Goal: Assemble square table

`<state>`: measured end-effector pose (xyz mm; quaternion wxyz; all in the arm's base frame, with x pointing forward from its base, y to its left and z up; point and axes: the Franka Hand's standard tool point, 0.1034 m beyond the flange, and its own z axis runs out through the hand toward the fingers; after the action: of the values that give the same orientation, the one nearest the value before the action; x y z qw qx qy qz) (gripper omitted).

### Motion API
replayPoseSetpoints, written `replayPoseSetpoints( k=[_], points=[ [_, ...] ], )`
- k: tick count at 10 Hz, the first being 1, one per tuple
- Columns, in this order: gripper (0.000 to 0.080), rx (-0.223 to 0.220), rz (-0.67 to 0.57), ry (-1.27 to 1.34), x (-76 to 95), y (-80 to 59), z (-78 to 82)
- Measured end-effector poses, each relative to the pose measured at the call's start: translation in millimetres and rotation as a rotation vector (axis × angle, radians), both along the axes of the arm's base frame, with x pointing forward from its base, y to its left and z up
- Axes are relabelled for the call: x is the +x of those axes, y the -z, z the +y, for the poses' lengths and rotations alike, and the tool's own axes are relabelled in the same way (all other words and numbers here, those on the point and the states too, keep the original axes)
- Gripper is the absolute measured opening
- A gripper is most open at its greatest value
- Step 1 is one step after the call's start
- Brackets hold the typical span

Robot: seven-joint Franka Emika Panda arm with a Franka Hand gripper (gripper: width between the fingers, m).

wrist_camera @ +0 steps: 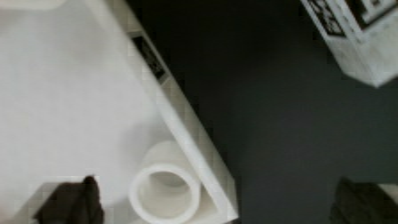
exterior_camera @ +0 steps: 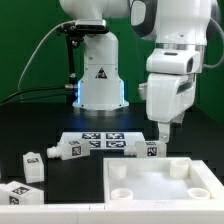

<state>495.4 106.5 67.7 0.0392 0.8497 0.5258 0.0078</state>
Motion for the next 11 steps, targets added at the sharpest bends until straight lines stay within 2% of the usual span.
replayPoseSetpoints(
  k=[1, 2, 4, 5, 8, 9, 11],
  points=[
    [0.0649, -0.006, 0.005, -0.055, -1.4, 0.9, -0.7],
    [0.0649, -0.024, 0.020, -0.080, -11.7, 7.0, 3.4],
    [0.0649, -0.109, 0.044, -0.192, -38.8, 18.2, 29.5],
    [0.0649, -0.108, 0.032, -0.239, -41.2, 19.9, 34.6],
    [0.0649, -0.119, 0.047, -0.219, -44.5, 22.0, 33.5],
    [0.0649, -0.136, 0.064, -0.205, -54.6, 28.5, 34.2],
    [0.0649, -0.274, 0.150, -0.218, -71.2, 32.6, 26.3]
  ],
)
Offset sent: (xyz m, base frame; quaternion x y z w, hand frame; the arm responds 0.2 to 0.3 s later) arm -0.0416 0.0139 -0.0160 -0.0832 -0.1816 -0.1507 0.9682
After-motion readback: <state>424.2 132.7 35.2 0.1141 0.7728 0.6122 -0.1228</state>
